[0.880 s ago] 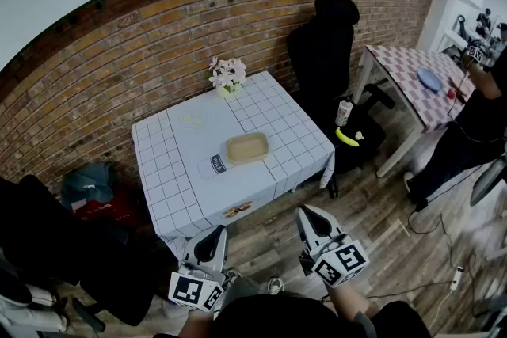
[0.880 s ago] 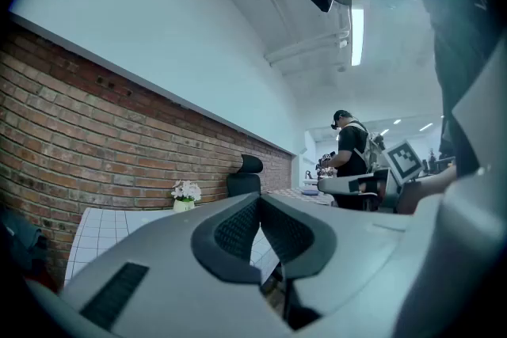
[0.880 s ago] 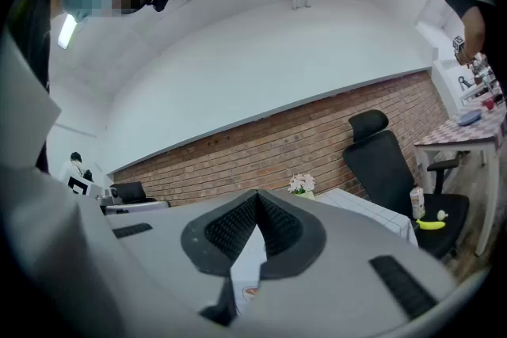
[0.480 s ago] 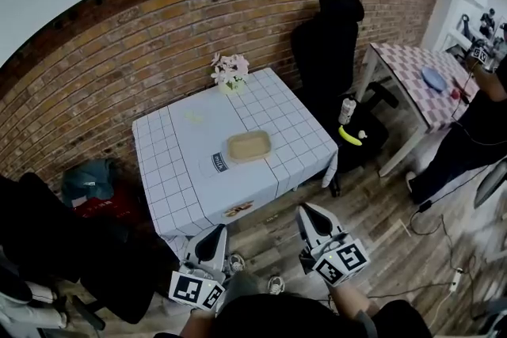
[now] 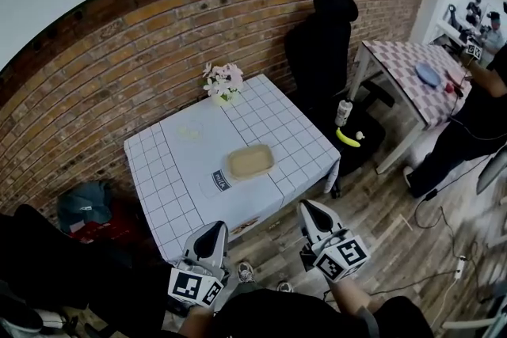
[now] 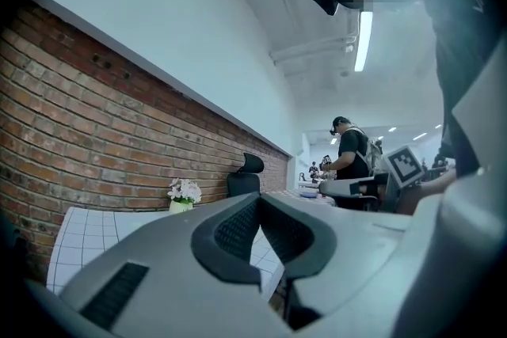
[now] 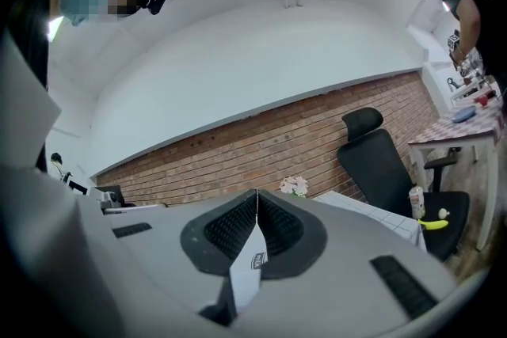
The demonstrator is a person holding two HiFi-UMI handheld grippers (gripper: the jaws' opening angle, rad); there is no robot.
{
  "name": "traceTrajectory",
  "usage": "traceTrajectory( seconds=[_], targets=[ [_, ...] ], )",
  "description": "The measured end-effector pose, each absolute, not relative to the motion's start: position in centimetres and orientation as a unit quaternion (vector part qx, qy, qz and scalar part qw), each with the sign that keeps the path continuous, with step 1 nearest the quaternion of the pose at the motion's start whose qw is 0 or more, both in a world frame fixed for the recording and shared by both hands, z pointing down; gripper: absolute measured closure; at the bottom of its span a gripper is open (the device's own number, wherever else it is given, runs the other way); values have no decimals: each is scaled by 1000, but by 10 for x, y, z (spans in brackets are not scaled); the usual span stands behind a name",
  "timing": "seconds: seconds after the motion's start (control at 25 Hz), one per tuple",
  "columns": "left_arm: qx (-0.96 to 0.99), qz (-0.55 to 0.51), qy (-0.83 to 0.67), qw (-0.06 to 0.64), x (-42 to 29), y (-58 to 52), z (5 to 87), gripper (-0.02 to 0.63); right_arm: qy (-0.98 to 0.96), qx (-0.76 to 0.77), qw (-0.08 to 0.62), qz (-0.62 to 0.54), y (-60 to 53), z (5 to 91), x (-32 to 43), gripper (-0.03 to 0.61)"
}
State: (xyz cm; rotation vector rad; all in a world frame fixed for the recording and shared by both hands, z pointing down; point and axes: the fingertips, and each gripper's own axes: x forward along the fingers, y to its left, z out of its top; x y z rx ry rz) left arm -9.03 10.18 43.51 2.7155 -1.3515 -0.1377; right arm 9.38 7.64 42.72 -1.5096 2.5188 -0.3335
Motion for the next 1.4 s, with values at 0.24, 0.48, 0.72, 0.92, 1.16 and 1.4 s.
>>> traceTrajectory(
  seconds=[0.24,0.48,0.72,0.92,1.16,1.4],
  targets=[
    [906,-50,-417,48,-113,54,433,603,831,-537,100,-105,40,426,74,574],
    [918,-53,-390,48,-135,20,433,603,812,-565,106,-99,14,429,56,574],
    [922,-51,-379,62,-142,0,444,603,803,-579,98,-103,-6,439,49,574],
    [918,-48,-388,76,-144,-15,454,603,807,-573,86,-114,-26,451,49,574],
    [906,-48,-411,88,-135,-41,466,601,820,-555,70,-121,-62,457,58,572],
    [895,-34,-432,105,-119,-73,476,601,836,-532,51,-126,-102,470,70,572]
  ],
)
